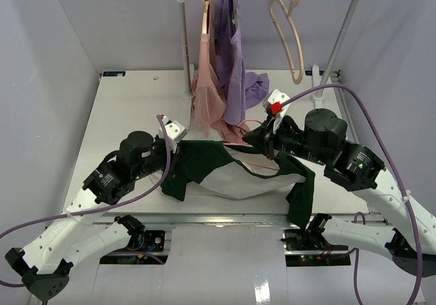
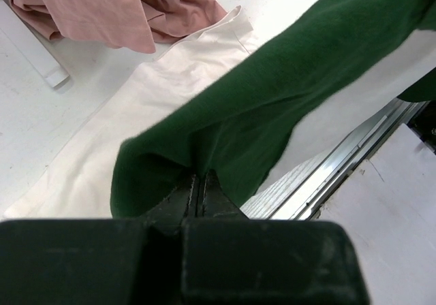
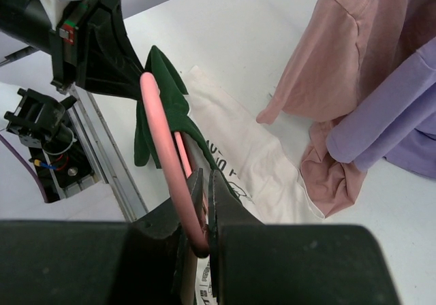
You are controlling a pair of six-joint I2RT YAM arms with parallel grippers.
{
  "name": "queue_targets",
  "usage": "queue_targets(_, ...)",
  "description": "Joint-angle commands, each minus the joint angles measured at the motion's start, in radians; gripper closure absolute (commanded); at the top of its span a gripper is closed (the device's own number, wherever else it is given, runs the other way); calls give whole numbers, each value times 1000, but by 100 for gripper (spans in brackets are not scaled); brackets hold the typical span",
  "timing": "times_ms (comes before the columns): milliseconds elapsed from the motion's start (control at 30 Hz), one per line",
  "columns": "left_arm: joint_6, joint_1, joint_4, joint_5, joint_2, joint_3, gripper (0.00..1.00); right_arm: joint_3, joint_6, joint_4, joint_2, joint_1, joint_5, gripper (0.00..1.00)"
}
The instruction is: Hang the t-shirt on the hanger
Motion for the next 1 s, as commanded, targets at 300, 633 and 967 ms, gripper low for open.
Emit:
queue_targets(300, -19, -3, -26, -113, -57, 141, 100, -49, -47, -29, -31, -4, 14, 92)
queue_targets(633, 4, -3, -40, -281, -9, 184, 100, -47, -58, -102, -71, -5, -33, 92)
queue_targets(967, -10, -3, -31, -258, 43, 240, 99, 3, -83, -80, -67, -5, -192, 92)
